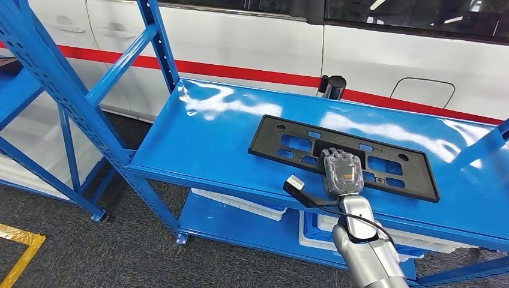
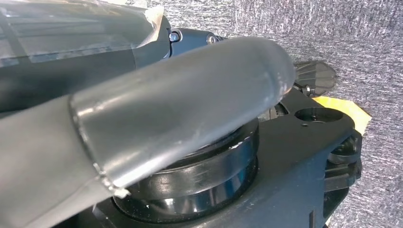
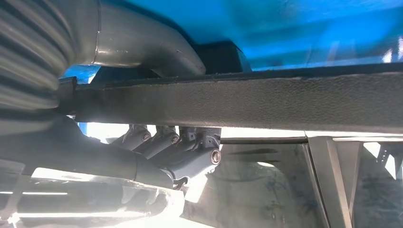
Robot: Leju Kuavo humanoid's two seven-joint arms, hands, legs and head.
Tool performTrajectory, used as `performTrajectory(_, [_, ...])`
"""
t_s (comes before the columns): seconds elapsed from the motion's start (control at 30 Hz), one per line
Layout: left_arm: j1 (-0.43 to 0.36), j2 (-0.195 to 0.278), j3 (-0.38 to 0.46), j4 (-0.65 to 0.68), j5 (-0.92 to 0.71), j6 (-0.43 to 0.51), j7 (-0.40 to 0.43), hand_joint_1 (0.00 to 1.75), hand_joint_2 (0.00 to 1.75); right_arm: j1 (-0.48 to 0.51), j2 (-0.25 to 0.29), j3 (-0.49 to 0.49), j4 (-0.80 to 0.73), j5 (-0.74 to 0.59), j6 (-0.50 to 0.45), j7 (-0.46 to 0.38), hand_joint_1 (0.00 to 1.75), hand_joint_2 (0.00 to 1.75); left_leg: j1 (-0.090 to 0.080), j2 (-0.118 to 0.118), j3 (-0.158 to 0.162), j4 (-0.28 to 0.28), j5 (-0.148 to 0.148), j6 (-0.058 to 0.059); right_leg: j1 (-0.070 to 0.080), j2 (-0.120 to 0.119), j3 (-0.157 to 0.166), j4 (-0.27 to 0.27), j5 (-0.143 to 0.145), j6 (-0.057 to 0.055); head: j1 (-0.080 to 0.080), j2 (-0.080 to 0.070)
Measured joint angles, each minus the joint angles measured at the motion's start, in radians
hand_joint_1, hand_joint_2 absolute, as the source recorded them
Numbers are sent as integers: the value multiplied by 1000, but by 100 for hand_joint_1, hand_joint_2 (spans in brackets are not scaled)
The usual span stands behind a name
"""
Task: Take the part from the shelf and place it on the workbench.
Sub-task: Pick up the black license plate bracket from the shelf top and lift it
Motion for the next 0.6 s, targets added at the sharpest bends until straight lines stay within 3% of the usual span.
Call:
performTrajectory(0.13, [0, 0, 0, 0, -1, 22, 14, 0, 0, 19, -3, -2, -27, 3, -107, -16, 175, 175, 0, 0, 0, 0, 0, 0, 0, 0, 0, 0, 0, 0, 0, 0])
performTrajectory(0.27, [1, 3, 0, 0, -1, 45, 28, 0, 0, 88, -4, -3, -179, 9, -246, -60, 175, 175, 0, 0, -1, 0, 0, 0, 0, 0, -1, 0, -1, 1, 0, 0])
performTrajectory(0.6, [1, 6, 0, 0, -12, 50, 7, 0, 0, 247, -7, 15, -631, 0, -256, -152, 175, 175, 1, -1, -2, -1, -2, 0, 0, -2, -2, 0, -3, 3, 0, 0])
